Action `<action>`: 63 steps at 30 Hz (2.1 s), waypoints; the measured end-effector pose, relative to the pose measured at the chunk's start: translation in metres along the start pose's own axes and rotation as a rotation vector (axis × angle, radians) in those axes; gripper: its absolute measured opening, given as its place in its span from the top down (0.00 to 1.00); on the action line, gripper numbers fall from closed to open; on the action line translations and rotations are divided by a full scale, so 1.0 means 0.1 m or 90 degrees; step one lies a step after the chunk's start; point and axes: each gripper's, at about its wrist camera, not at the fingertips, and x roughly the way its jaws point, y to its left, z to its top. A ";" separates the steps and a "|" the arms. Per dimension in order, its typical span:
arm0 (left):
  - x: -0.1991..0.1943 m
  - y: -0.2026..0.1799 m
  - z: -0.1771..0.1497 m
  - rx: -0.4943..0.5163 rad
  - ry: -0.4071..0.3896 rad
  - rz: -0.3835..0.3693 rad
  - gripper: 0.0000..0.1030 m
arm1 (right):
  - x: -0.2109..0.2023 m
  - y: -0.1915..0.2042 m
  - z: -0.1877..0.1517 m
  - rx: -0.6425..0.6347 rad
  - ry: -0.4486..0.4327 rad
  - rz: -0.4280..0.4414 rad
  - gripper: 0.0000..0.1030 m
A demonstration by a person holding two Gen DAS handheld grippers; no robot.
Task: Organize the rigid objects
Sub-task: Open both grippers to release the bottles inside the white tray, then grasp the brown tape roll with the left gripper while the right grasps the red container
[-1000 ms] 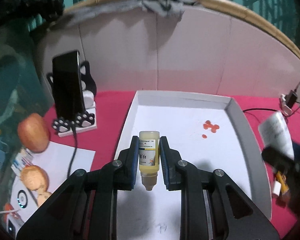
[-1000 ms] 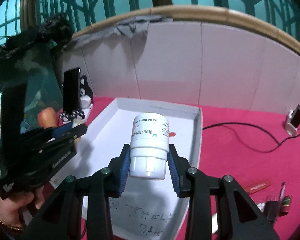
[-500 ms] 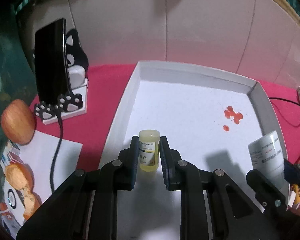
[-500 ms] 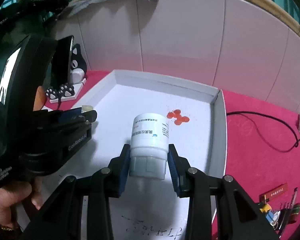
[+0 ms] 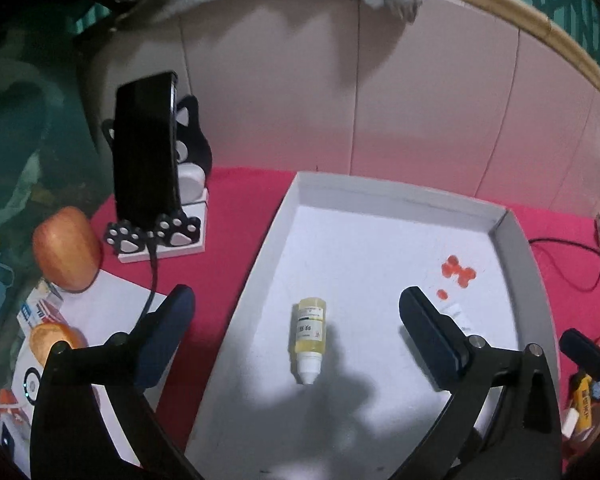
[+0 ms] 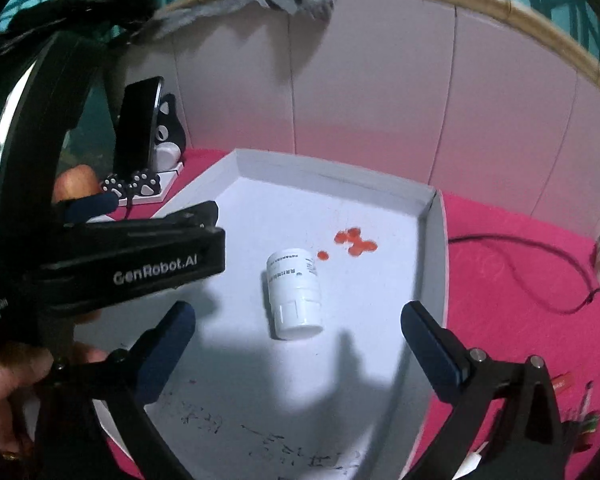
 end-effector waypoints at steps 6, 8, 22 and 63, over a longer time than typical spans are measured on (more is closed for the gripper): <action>-0.27 0.01 -0.01 -0.014 -0.039 -0.018 0.00 | -0.25 -0.01 -0.07 -0.017 -0.033 -0.019 0.00; -0.39 0.02 -0.05 -0.020 -0.052 -0.038 0.00 | -0.36 -0.08 -0.13 -0.014 -0.047 -0.024 0.00; -1.01 -0.78 -0.55 0.082 -0.063 -0.278 0.00 | -1.38 -1.47 -0.68 0.175 -0.133 -0.137 0.00; -1.18 -2.44 -1.56 0.384 -0.004 -0.394 0.54 | -0.99 -2.61 -1.61 0.386 0.007 -0.151 0.72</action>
